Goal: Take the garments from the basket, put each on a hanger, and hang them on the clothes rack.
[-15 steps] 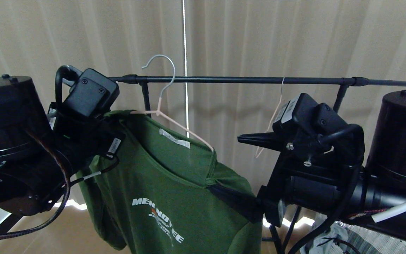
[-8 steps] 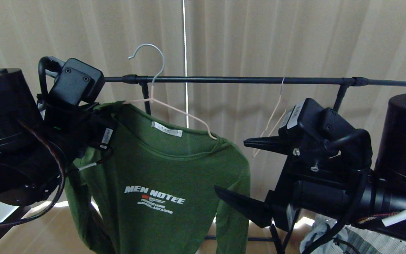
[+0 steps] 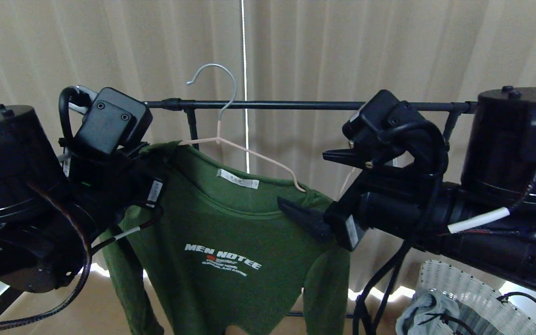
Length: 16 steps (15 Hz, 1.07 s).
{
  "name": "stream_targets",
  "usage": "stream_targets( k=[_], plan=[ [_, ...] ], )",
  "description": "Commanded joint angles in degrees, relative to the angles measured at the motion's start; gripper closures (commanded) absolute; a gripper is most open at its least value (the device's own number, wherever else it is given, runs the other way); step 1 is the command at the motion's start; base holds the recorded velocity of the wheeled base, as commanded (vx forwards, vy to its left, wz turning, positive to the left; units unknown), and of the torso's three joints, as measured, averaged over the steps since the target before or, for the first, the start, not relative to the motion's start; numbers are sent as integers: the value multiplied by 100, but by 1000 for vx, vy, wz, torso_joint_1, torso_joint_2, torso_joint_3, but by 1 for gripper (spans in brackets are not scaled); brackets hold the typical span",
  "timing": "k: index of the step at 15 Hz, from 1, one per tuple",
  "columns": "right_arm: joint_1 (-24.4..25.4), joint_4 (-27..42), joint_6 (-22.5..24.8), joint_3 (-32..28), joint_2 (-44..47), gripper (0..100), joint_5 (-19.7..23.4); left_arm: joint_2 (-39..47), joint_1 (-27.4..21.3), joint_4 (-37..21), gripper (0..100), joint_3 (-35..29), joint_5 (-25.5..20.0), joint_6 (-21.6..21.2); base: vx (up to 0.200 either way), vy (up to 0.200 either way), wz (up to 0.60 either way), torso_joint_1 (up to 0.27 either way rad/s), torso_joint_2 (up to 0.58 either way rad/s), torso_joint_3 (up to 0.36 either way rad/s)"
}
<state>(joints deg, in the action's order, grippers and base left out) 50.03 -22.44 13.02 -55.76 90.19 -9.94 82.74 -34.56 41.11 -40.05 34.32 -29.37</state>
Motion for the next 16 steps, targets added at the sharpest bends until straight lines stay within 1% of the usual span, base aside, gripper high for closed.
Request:
stream_targets(
  k=[1,4,9,13,16],
  plan=[
    [-46,-6,-10,-313,403,0,-123,14,-121,3,100,58,5,36,0,0,0,0,0,0],
    [-46,-6,-10,-453,561,0,-131,-3,-218,3,100,58,5,36,0,0,0,0,0,0],
    [-160,-199,-1,-392,526,0,-465,-91,-227,3,100,155,22,28,0,0,0,0,0,0],
    [-160,-199,-1,-225,289,0,-483,-47,-235,-6,100,164,40,19,0,0,0,0,0,0],
    [-160,-208,8,-269,412,0,-509,-82,-332,-6,100,173,40,19,0,0,0,0,0,0]
  ],
)
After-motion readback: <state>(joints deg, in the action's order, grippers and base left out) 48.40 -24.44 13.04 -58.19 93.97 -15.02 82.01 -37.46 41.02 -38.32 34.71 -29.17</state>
